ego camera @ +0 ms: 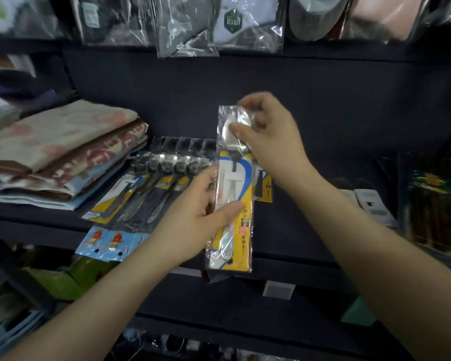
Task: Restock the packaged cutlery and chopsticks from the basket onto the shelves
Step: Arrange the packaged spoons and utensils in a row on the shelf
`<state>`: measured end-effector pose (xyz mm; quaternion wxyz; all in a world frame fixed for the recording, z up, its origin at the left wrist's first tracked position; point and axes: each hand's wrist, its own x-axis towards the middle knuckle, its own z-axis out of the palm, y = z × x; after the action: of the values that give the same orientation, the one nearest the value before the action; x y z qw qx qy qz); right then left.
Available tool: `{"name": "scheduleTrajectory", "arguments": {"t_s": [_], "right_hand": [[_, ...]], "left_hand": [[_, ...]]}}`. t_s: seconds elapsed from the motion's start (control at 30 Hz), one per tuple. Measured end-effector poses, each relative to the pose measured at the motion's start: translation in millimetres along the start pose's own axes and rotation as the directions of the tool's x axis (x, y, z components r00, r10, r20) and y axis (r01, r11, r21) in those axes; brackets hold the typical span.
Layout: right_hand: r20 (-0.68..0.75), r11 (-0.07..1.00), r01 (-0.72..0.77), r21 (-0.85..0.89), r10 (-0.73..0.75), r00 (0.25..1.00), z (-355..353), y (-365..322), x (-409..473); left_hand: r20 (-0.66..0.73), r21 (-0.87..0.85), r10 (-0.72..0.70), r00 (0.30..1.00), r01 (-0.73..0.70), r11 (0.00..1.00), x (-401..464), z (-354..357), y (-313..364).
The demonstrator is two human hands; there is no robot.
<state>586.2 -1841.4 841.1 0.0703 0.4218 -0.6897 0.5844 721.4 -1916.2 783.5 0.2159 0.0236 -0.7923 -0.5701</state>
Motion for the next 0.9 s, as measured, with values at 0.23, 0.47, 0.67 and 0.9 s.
{"name": "scheduleTrajectory", "arguments": {"t_s": [0.23, 0.47, 0.67, 0.9], "right_hand": [[-0.010, 0.918, -0.393, 0.054, 0.394, 0.919, 9.6, 53.2, 13.7], [0.015, 0.862, -0.490, -0.130, 0.496, 0.868, 21.8, 89.5, 11.2], [0.104, 0.826, -0.296, -0.480, 0.388, 0.916, 23.4, 90.4, 5.8], [0.021, 0.762, -0.329, -0.558, 0.409, 0.912, 21.5, 91.9, 6.9]], "left_hand": [[0.042, 0.558, 0.048, 0.998, -0.063, 0.827, -5.3, -21.3, -17.6], [0.343, 0.675, -0.117, 0.932, -0.158, 0.721, 0.6, -49.7, -41.3], [0.455, 0.717, -0.169, 0.874, -0.248, 0.651, 0.9, -51.9, -47.2], [0.476, 0.774, -0.111, 0.872, -0.356, 0.523, 5.3, -46.9, -43.8]]}}
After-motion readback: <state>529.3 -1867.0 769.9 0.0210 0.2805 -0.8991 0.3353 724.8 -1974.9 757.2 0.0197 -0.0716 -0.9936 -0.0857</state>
